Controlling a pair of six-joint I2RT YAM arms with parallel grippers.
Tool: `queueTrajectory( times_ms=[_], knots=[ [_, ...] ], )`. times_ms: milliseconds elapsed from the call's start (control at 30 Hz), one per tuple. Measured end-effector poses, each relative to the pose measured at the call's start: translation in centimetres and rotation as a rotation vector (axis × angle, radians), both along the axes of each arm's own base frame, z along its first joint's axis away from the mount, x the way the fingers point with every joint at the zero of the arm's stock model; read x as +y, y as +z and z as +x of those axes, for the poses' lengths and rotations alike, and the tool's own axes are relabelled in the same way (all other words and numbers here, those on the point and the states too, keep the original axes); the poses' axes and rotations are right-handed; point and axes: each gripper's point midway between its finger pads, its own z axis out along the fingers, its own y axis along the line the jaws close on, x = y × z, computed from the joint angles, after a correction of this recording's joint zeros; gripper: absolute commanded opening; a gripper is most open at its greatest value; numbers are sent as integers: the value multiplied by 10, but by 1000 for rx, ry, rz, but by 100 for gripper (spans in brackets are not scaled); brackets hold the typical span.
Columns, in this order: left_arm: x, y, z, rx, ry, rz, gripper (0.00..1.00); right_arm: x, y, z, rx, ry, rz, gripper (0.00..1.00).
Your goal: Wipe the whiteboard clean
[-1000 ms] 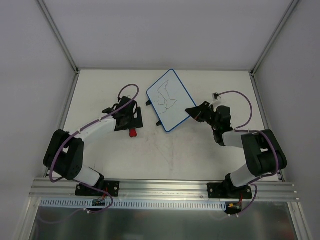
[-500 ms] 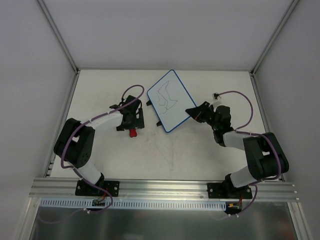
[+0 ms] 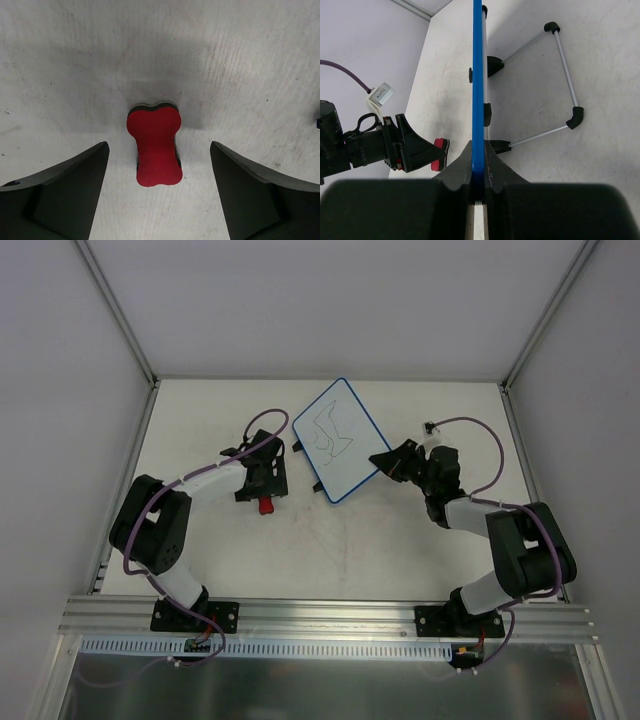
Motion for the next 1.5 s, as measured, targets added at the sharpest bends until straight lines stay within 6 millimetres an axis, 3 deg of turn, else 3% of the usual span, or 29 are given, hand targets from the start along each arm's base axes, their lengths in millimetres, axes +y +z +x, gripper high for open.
queueTrajectory(
  times_ms=[400, 500, 800, 967, 1167, 1300, 1333, 1500],
  knots=[
    [0, -5, -3, 22, 36, -5, 62, 2, 0, 3, 2, 6, 0, 0],
    [1, -10, -6, 46, 40, 6, 50, 2, 0, 4, 1, 7, 1, 0],
    [3, -18, -9, 83, 45, 26, 47, 2, 0, 4, 1, 8, 0, 0],
    [3, -18, -9, 84, 46, 28, 57, 3, 0, 4, 1, 10, 1, 0],
    [3, -17, -9, 84, 46, 28, 58, 3, 1, 4, 0, 11, 1, 0],
    [2, -14, -7, 77, 46, 25, 53, 3, 0, 4, 1, 11, 1, 0],
    [2, -13, -6, 75, 46, 24, 47, 3, 0, 4, 1, 11, 2, 0],
    [1, -10, -3, 67, 44, 21, 37, 3, 0, 4, 1, 11, 2, 0]
  ],
)
